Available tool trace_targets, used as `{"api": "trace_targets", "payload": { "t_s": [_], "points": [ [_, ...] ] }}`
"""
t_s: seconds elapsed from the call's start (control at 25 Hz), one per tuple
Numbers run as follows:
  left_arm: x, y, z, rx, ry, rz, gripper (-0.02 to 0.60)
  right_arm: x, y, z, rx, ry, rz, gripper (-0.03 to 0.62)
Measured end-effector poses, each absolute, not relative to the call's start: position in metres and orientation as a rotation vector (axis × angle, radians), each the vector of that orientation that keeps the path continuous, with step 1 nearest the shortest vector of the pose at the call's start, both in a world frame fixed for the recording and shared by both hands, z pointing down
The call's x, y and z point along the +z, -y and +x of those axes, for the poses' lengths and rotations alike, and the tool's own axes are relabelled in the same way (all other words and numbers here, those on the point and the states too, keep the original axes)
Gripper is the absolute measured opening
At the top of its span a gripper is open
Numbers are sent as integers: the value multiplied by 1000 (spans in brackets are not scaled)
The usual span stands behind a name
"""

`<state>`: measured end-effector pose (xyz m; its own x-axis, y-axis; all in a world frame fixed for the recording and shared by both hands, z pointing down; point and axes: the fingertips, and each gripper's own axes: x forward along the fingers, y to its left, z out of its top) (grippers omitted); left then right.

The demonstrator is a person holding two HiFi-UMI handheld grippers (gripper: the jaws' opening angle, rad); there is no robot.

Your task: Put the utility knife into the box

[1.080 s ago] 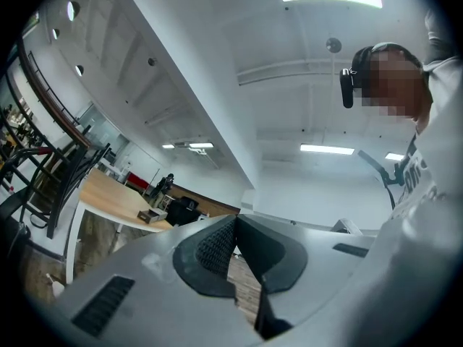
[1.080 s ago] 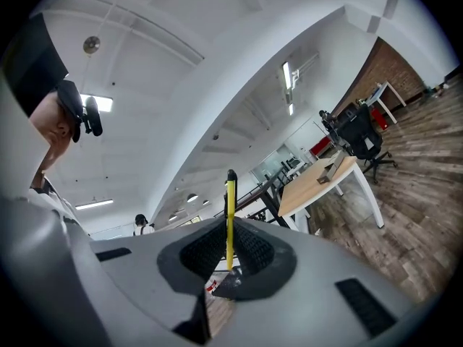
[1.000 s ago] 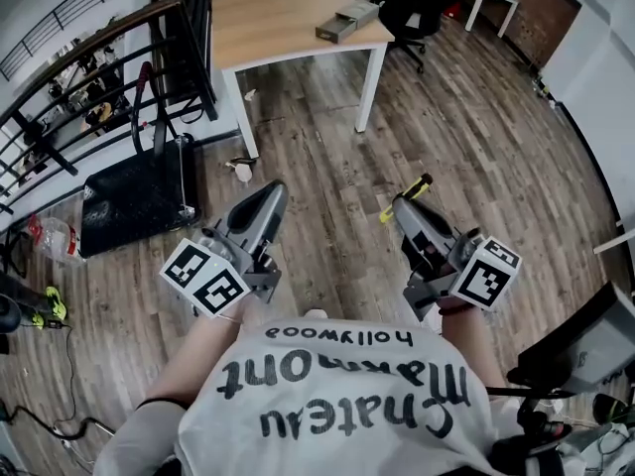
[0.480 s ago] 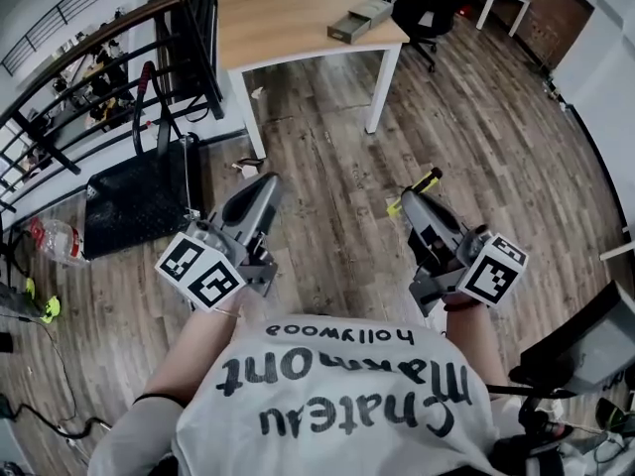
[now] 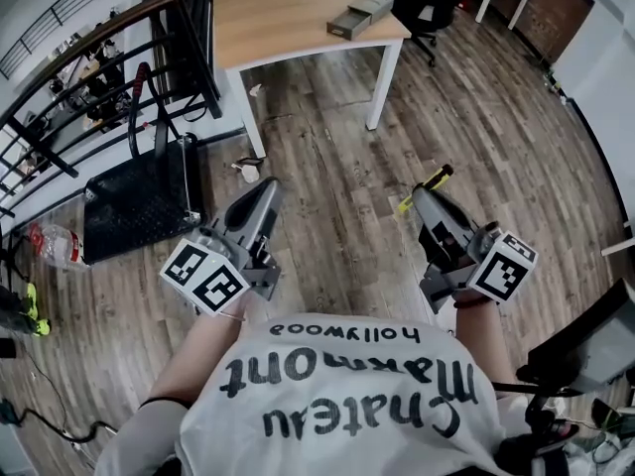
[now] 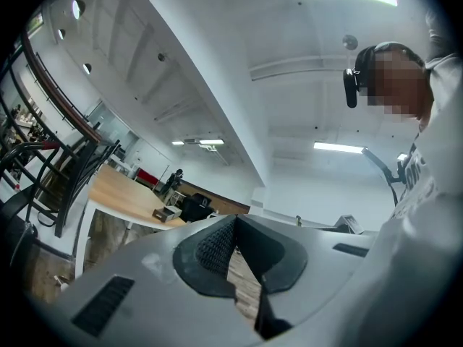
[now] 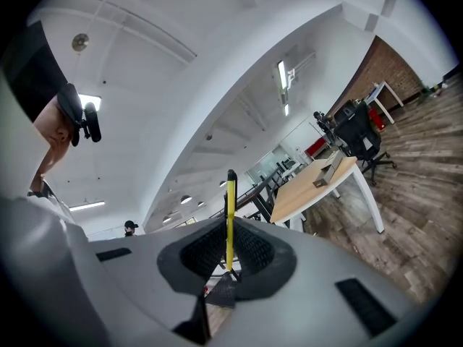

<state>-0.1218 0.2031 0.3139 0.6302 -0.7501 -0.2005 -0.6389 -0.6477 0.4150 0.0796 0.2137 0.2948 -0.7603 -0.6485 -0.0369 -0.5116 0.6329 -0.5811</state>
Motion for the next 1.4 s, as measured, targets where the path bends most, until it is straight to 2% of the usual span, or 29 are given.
{"api": "trace_targets", "payload": {
  "t_s": [0.64, 1.4],
  "points": [
    [316, -160, -135, -538, 1151, 2534, 6, 298, -170, 54, -829, -2648, -909, 32],
    [335, -141, -127, -522, 1154, 2501, 6, 307, -150, 55, -866, -2665, -909, 32]
  ]
}}
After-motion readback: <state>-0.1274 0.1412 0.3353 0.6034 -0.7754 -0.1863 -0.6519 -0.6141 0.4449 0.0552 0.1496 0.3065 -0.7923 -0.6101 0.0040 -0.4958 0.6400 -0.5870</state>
